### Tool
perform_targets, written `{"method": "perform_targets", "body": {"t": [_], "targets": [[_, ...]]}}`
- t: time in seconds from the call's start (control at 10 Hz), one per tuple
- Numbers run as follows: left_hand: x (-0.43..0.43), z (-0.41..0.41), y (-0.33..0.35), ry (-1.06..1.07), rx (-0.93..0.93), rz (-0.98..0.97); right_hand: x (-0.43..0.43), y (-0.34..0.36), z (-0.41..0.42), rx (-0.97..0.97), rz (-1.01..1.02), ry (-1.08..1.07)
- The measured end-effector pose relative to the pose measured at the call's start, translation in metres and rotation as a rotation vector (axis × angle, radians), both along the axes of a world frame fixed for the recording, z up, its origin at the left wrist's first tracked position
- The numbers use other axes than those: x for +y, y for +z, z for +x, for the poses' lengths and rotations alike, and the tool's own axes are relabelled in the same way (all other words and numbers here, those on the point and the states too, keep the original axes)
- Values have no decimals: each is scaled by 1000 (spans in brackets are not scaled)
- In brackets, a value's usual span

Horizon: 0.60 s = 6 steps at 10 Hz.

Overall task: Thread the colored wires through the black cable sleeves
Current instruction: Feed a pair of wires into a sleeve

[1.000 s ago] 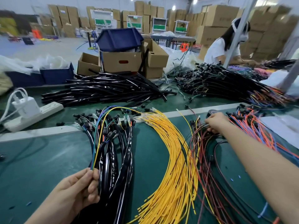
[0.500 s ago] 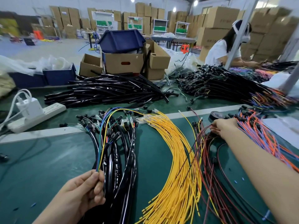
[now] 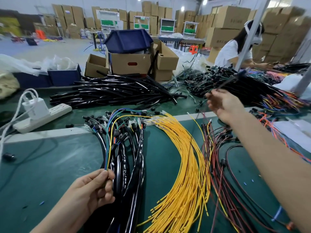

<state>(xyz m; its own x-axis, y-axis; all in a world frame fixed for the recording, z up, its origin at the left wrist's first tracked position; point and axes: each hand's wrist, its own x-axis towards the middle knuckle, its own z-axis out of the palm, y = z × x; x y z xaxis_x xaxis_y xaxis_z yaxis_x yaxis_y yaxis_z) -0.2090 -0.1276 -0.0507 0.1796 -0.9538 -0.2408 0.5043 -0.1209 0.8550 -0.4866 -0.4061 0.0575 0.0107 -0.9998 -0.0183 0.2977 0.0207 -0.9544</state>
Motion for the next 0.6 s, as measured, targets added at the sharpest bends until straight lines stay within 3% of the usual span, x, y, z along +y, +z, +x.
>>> {"method": "perform_targets", "body": {"t": [0.1, 0.2, 0.3, 0.4, 0.5, 0.6], "targets": [[3, -1, 1, -7, -27, -31, 18, 38, 17, 221, -294, 76], [6, -3, 0, -3, -46, -36, 37, 69, 26, 323, -636, -41], [6, -4, 1, 6, -68, -30, -50, 184, 16, 161, -498, -24], [5, -6, 2, 23, -73, -31, -58, 195, 26, -8, -424, -1], [7, -5, 3, 38, -43, -31, -20, 181, 36, -131, -354, 155], [7, -4, 1, 77, 32, -31, 72, 89, 70, -247, -117, 298]]}}
